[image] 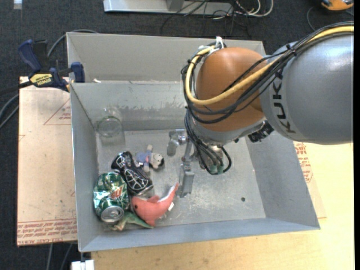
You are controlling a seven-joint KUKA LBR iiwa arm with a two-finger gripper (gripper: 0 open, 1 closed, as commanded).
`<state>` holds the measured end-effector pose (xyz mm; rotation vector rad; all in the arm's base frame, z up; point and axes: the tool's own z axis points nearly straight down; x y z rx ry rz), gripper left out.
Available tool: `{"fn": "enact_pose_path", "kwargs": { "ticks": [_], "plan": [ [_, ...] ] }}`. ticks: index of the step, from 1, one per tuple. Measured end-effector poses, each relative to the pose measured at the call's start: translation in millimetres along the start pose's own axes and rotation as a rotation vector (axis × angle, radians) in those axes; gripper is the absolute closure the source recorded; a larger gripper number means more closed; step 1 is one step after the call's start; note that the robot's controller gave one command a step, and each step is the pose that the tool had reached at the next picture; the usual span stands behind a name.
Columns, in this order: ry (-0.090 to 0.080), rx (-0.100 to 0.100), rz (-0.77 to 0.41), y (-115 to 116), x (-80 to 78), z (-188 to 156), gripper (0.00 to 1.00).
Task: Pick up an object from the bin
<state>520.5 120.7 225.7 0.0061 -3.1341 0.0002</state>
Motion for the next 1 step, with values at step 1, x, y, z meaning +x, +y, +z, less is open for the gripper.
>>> {"fn": "enact_pose_path", "kwargs": {
  "ticks": [1],
  "plan": [
    [-0.008, -0.001, 0.004, -1.0, -1.6, -4.6, 0.0]
  ]
}}
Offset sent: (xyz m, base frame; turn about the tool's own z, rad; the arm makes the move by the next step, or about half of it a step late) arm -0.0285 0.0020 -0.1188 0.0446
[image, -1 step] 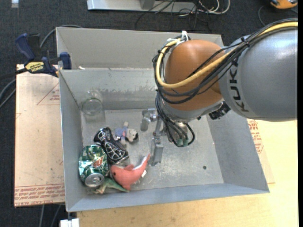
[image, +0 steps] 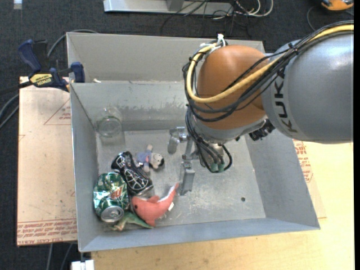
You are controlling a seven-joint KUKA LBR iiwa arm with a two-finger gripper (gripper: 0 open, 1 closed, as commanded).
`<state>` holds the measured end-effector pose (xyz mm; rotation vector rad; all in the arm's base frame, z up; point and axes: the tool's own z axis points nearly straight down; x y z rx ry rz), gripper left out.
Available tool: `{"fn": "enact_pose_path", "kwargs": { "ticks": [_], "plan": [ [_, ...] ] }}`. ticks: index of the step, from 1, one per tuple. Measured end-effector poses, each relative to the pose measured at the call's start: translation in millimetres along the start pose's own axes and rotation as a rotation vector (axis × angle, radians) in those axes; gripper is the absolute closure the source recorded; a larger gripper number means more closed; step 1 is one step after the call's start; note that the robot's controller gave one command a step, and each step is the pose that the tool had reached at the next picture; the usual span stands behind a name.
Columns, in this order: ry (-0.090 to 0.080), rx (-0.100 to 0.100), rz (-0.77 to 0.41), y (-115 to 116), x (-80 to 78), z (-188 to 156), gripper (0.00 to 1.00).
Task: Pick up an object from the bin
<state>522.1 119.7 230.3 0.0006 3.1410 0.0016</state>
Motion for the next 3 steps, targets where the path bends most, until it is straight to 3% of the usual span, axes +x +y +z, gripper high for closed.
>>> {"fn": "enact_pose_path", "kwargs": {
  "ticks": [1, 2, 3],
  "plan": [
    [0.004, -0.001, 0.036, 3, 27.2, 114, 0.0],
    [0.003, 0.0, 0.292, 39, 10.8, 62, 0.0],
    [-0.011, -0.002, -0.175, 53, 31.2, 137, 0.0]
  ]
}}
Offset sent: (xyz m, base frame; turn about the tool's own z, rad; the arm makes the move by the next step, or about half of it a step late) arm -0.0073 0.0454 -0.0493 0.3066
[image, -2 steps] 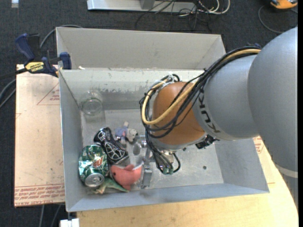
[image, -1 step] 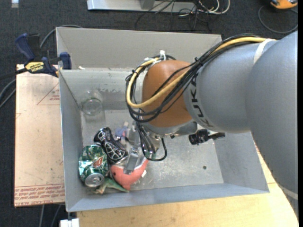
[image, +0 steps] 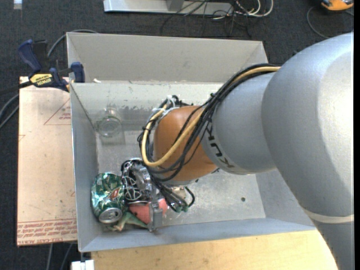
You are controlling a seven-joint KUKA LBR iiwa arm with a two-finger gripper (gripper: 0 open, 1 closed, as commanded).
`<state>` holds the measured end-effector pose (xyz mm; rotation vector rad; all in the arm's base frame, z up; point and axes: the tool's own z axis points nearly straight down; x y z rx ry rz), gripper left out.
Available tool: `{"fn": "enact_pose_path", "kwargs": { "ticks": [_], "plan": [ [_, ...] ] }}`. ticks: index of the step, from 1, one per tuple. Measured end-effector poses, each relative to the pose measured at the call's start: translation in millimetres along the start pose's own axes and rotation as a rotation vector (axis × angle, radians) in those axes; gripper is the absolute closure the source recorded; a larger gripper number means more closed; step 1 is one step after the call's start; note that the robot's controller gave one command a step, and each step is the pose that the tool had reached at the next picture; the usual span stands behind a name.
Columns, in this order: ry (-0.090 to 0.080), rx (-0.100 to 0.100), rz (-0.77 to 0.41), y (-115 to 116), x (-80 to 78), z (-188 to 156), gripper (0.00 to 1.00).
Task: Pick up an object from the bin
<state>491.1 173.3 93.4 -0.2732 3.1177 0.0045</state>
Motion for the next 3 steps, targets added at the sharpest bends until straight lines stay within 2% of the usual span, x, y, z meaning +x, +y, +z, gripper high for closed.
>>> {"fn": "enact_pose_path", "kwargs": {
  "ticks": [1, 2, 3],
  "plan": [
    [0.013, -0.001, 0.055, -44, -24.4, 23, 1.0],
    [0.013, -0.001, 0.055, -44, -24.4, 23, 1.0],
    [0.015, -0.001, 0.092, -46, -39.2, -81, 1.0]
  ]
}}
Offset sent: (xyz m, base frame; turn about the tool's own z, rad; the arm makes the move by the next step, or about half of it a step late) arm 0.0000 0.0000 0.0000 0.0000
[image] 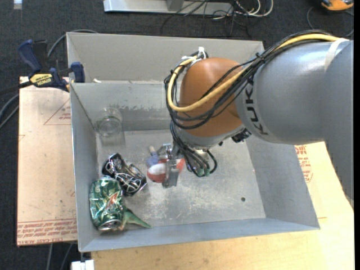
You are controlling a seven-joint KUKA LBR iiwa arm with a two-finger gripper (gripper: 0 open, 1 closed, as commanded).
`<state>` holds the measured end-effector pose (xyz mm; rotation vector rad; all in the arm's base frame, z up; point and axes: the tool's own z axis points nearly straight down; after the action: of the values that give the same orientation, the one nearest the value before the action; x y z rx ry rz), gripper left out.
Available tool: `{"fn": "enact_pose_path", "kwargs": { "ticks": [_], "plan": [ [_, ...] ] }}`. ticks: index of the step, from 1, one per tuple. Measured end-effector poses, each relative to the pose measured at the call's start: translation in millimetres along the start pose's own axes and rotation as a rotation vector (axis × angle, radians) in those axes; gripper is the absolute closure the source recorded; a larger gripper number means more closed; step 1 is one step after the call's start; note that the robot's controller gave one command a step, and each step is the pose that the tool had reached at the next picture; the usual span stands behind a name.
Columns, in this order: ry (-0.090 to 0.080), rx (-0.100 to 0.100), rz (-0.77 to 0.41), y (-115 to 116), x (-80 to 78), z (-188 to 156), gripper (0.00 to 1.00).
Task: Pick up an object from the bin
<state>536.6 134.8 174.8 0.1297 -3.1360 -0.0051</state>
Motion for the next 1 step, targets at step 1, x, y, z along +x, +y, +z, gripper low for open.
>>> {"fn": "enact_pose_path", "kwargs": {
  "ticks": [1],
  "plan": [
    [-0.008, -0.001, -0.064, 13.4, -22.1, 66.3, 1.0]
  ]
}}
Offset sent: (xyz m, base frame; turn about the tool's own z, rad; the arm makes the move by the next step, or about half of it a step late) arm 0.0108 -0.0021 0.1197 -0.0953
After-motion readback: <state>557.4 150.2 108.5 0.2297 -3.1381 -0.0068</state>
